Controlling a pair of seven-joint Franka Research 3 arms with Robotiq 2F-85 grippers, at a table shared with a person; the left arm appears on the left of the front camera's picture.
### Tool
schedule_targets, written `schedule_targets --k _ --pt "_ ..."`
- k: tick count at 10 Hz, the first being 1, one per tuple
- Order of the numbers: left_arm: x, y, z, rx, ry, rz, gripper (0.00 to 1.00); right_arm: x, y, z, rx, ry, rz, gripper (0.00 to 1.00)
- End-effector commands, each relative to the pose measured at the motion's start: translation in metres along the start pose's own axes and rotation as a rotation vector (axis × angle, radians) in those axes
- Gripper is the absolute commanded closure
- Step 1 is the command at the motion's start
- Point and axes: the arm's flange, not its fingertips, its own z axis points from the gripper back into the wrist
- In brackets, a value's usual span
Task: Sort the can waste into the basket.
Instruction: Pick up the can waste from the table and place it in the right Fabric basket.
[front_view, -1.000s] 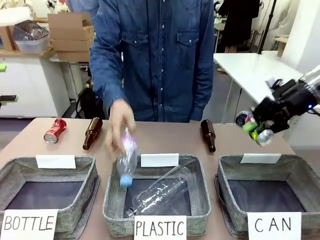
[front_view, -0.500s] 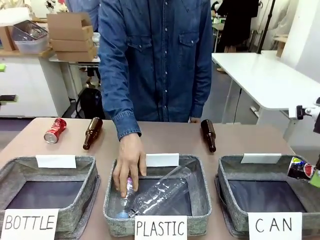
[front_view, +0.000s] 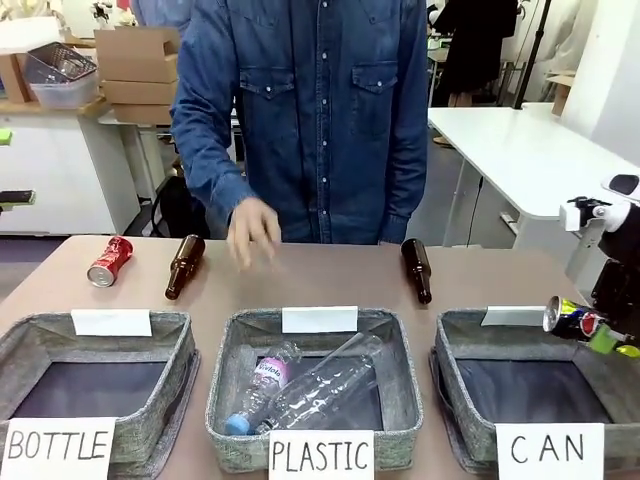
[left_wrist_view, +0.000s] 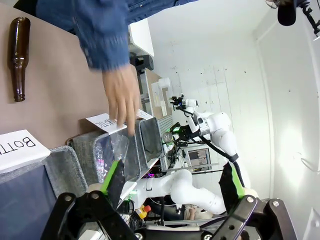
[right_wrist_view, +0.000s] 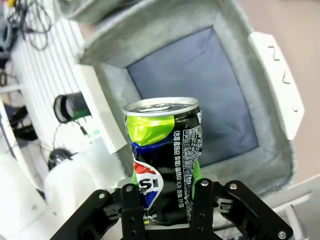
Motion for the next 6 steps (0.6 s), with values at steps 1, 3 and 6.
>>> schedule_targets --k 1,3,6 --pt "0.0007 -0.0008 0.0000 -0.018 -0.001 -0.018 0.00 -0.0122 -0.0042 -0.0070 0.003 0.021 0.033 0.60" --pt "0.0007 -0.0008 0.0000 -0.018 -0.001 -0.018 0.00 -0.0116 -0.0047 -0.0079 0.001 0.019 0.033 0.02" --pt "0.0007 -0.0008 0.0000 -0.018 -0.001 -0.018 0.00 -0.0101 -0.0056 -0.0100 0.008 0.015 0.009 0.00"
